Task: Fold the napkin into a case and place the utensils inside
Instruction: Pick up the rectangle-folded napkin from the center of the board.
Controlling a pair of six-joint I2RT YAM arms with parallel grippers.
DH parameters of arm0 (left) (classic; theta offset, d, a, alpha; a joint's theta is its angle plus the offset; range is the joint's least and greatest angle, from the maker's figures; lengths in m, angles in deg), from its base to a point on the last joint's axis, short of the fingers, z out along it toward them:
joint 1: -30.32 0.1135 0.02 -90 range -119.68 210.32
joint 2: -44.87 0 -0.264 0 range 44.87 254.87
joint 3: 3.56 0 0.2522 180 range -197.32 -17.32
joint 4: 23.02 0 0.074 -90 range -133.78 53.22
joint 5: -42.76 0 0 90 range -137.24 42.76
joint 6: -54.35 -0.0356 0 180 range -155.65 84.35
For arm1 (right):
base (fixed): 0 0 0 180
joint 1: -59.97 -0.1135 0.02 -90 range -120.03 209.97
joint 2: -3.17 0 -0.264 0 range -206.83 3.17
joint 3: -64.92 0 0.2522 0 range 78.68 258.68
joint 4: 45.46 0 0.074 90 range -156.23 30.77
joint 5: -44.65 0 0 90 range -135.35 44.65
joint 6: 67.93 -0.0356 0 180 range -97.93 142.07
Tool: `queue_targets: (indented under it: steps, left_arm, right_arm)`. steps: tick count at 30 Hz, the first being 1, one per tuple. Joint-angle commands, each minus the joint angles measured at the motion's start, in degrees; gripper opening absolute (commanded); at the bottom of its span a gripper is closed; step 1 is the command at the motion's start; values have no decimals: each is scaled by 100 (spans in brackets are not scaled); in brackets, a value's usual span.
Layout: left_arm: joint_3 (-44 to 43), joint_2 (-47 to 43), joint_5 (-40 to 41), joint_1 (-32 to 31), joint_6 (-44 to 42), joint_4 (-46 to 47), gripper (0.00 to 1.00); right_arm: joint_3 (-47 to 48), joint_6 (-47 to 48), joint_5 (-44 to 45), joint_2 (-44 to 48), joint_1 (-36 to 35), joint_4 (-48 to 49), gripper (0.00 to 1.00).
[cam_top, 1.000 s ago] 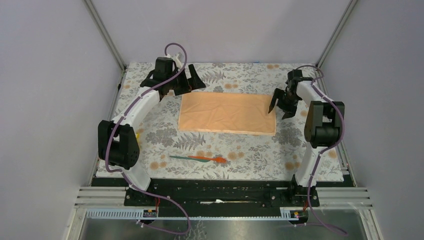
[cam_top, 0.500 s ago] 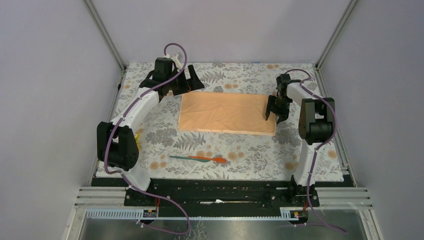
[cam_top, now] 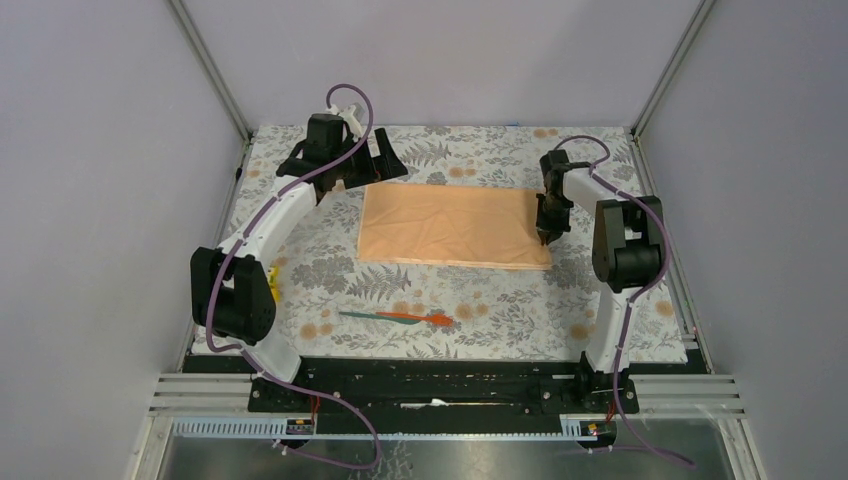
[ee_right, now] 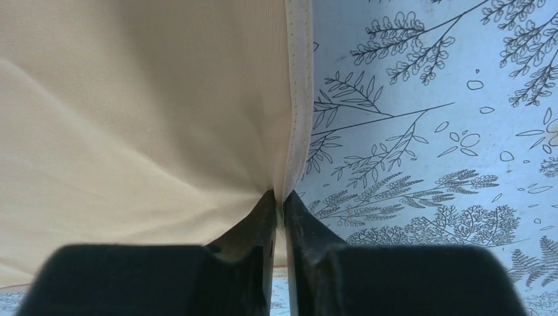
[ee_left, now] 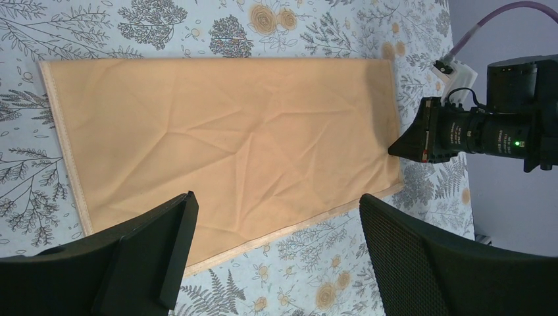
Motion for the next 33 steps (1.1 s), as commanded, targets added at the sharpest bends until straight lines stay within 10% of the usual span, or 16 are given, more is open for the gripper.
queue_targets:
  steps: [1,20,33]
  left_arm:
    - [-8,-263,31,11,-88,154,99]
    - [145,-239,-362,2,171,378,99]
    - [116,-407,-173,2,68,338,99]
  right_arm:
    - [-554,124,48,-240,-97,501,10]
    - [-872,367,3310,706,434,-84,0]
    - [-644,254,1340,996,-1159,-106,0]
